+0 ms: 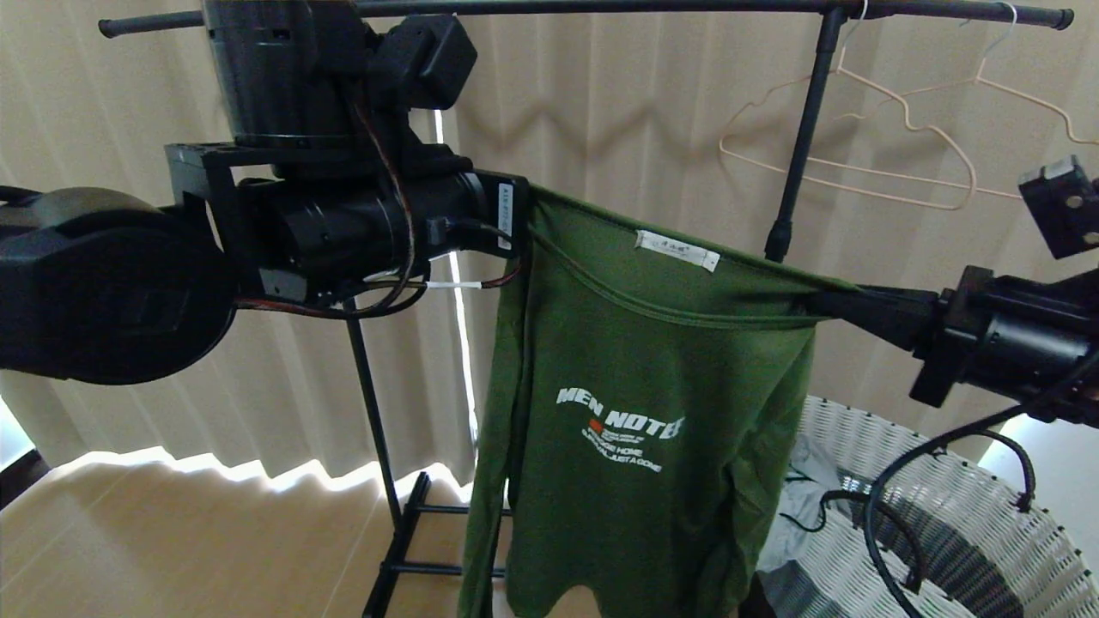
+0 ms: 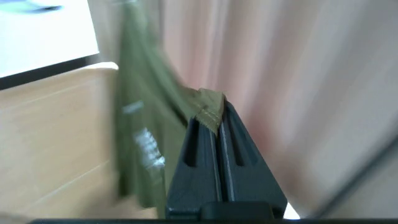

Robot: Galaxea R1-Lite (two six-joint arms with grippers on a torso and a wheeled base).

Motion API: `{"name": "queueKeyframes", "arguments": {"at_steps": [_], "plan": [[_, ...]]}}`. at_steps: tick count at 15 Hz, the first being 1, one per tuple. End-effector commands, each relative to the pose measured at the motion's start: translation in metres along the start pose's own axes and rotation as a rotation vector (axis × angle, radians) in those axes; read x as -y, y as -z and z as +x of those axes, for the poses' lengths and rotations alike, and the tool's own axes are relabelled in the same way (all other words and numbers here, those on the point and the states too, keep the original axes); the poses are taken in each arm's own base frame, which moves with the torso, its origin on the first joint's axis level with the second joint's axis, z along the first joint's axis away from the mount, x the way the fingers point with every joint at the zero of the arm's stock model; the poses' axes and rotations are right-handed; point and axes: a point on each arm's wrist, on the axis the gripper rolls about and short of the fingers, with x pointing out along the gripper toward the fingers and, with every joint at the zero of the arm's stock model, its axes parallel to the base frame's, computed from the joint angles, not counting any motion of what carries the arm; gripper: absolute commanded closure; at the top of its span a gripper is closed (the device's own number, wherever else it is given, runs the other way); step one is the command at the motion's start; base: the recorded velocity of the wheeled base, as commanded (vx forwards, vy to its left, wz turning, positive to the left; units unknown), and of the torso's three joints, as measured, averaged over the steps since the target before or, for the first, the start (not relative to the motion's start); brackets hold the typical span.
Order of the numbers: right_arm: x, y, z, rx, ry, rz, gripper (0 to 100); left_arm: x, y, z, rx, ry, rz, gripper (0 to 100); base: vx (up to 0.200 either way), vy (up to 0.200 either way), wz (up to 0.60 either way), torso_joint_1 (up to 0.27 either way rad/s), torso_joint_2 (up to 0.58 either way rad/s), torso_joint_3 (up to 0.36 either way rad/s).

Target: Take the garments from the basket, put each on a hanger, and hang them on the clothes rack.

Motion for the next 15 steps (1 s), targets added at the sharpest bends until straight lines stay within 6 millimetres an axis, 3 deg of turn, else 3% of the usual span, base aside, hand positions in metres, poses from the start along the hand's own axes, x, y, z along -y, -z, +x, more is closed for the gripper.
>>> {"name": "queueKeyframes", "arguments": {"at_steps": [1, 4, 6, 10, 12, 15], "plan": [[-0.014, -0.006, -0.022, 0.046, -0.036, -0.027, 100, 0.0, 0.0, 0.008, 0.0, -0.001, 0.0, 100, 0.0, 0.0, 0.0, 0.0, 0.0, 0.0], [-0.011, -0.008, -0.018, 0.045, -0.028, -0.029, 100, 0.0, 0.001, 0.002, -0.019, 0.0, 0.002, 100, 0.0, 0.0, 0.0, 0.0, 0.0, 0.0], [-0.002, -0.011, -0.013, 0.046, 0.02, -0.031, 100, -0.003, -0.011, -0.022, -0.055, 0.015, 0.002, 100, 0.0, 0.0, 0.0, 0.0, 0.0, 0.0], [0.021, -0.038, 0.022, 0.103, 0.115, -0.053, 100, -0.007, -0.031, -0.097, -0.126, 0.201, -0.008, 100, 0.0, 0.0, 0.0, 0.0, 0.0, 0.0], [0.018, -0.044, 0.036, 0.115, 0.078, -0.058, 100, -0.006, -0.027, -0.124, -0.135, 0.299, -0.013, 100, 0.0, 0.0, 0.0, 0.0, 0.0, 0.0], [0.01, -0.047, 0.053, 0.116, 0.024, -0.059, 100, 0.002, -0.015, -0.141, -0.157, 0.366, -0.005, 100, 0.0, 0.0, 0.0, 0.0, 0.0, 0.0]]}}
